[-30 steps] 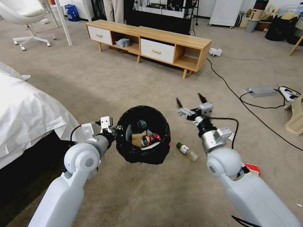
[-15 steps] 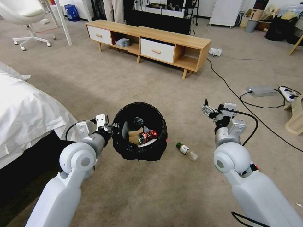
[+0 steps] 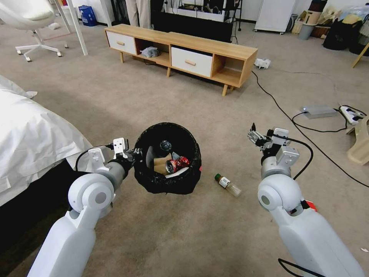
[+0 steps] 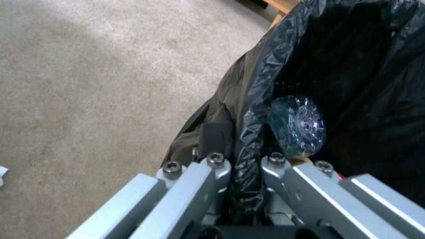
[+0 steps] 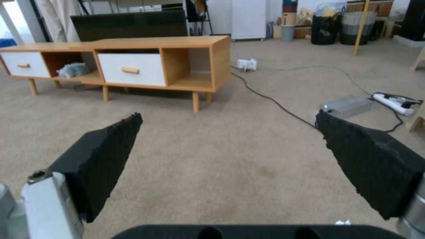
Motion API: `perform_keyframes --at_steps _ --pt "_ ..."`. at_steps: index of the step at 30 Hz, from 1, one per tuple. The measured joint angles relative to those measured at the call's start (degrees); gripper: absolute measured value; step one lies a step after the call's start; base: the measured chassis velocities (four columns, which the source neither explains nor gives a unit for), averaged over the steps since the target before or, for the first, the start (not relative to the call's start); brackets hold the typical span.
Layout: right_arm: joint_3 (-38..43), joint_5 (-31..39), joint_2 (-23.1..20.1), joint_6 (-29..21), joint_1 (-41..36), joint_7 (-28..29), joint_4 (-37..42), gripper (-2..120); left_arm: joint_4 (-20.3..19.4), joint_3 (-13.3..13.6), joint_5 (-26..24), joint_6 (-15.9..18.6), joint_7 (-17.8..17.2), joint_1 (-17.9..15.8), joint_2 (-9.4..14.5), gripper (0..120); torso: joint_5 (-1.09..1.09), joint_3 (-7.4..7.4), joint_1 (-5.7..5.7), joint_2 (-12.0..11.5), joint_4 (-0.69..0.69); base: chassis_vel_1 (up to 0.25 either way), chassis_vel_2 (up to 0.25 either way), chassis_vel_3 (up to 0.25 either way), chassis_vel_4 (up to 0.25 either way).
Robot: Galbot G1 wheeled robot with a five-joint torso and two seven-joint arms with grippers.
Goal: Pick up the trash bin and place the garbage on the floor into it.
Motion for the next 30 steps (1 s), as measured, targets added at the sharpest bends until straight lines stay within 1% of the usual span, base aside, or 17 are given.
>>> perform_keyframes --at_steps 11,30 --pt "-0.01 -0.55 0.76 0.33 -0.06 -0.53 -0.04 100 -0.02 -0.03 0.23 0.47 -0.14 -0.09 0.0 0 0.0 0.0 0.0 0.0 0.0 0.0 0.0 0.0 0.0" --pt "0.07 -0.95 0.97 0.42 -0.13 -0.83 -0.48 100 -0.1 -0.08 0.12 0.09 -0.38 -0.25 -0.15 0 0.0 0.0 0.0 0.0 0.0 0.0 0.0 0.0 0.0"
